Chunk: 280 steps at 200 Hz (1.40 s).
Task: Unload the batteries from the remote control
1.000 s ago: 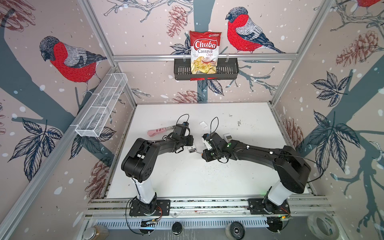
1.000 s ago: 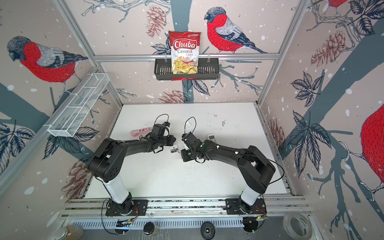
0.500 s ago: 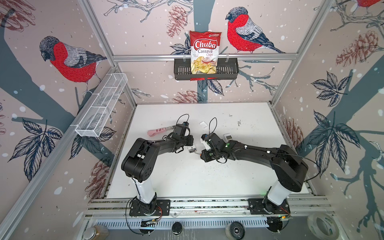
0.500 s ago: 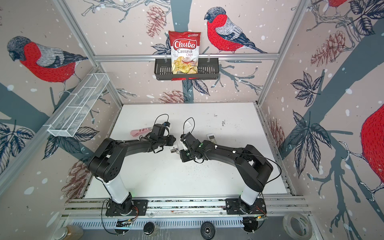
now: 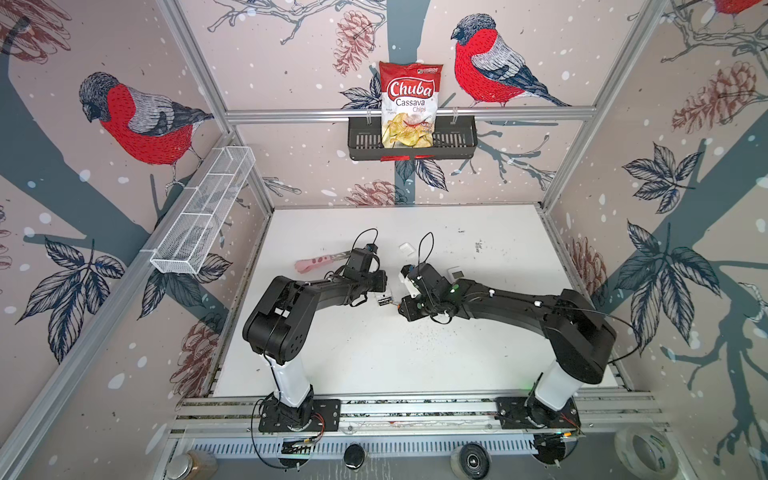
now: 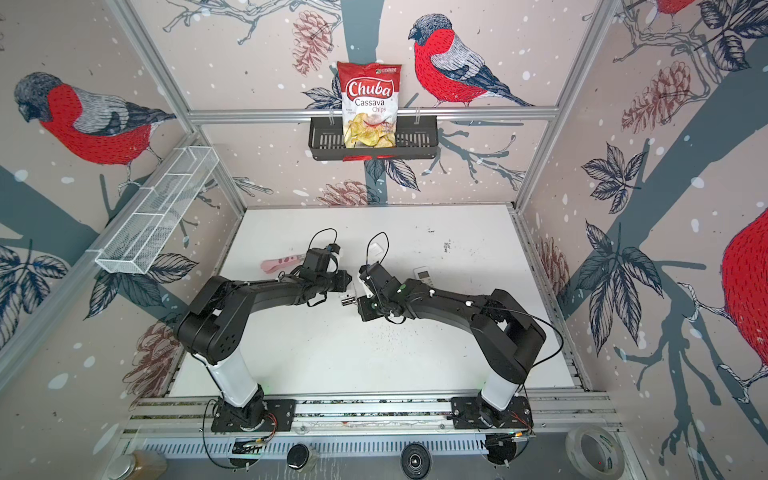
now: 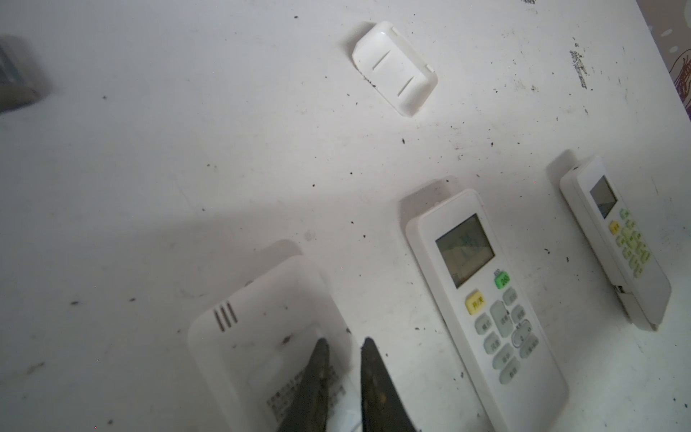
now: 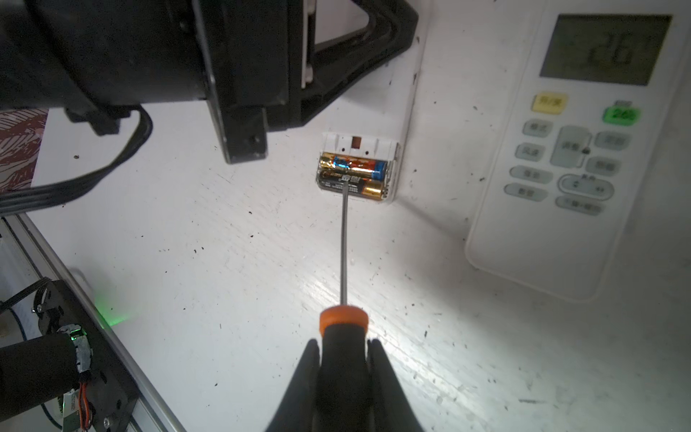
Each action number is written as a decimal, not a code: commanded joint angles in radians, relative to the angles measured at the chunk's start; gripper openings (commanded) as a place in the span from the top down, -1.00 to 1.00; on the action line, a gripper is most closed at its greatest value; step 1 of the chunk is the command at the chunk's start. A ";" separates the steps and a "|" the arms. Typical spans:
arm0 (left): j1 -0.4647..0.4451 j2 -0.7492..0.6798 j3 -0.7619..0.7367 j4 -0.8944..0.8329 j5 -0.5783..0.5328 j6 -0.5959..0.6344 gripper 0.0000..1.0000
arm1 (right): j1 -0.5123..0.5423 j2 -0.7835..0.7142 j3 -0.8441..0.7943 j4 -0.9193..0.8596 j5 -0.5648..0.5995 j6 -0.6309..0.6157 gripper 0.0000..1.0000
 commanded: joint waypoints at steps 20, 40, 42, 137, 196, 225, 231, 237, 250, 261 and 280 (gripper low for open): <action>0.001 0.012 -0.016 -0.191 -0.008 -0.001 0.62 | 0.003 -0.002 -0.008 0.009 -0.006 0.018 1.00; 0.002 0.013 -0.014 -0.188 -0.006 -0.002 0.62 | 0.003 -0.002 -0.010 0.007 -0.004 0.018 1.00; 0.002 0.014 -0.014 -0.189 -0.006 -0.002 0.62 | 0.003 -0.002 -0.011 0.007 -0.001 0.018 1.00; 0.002 0.013 -0.017 -0.186 -0.006 -0.003 0.62 | -0.003 0.028 -0.014 0.027 0.013 0.025 1.00; 0.003 0.019 -0.016 -0.187 -0.005 -0.002 0.62 | -0.004 0.031 -0.011 0.014 0.019 0.022 1.00; 0.002 0.019 -0.014 -0.186 -0.003 -0.002 0.62 | -0.008 0.041 -0.013 0.021 0.040 0.025 1.00; 0.003 0.018 -0.014 -0.186 -0.004 -0.002 0.62 | -0.008 0.049 -0.009 0.020 0.039 0.025 1.00; 0.002 0.017 -0.013 -0.188 -0.004 -0.002 0.63 | -0.008 0.056 -0.005 0.020 0.039 0.025 1.00; 0.003 0.015 -0.013 -0.189 -0.004 -0.001 0.62 | -0.008 0.074 0.007 0.015 0.035 0.022 1.00; 0.003 0.012 -0.015 -0.189 -0.005 -0.001 0.63 | -0.008 0.085 0.022 0.005 0.029 0.017 1.00; 0.003 0.012 -0.016 -0.194 -0.006 0.002 0.62 | -0.009 0.088 0.034 -0.010 0.031 0.012 1.00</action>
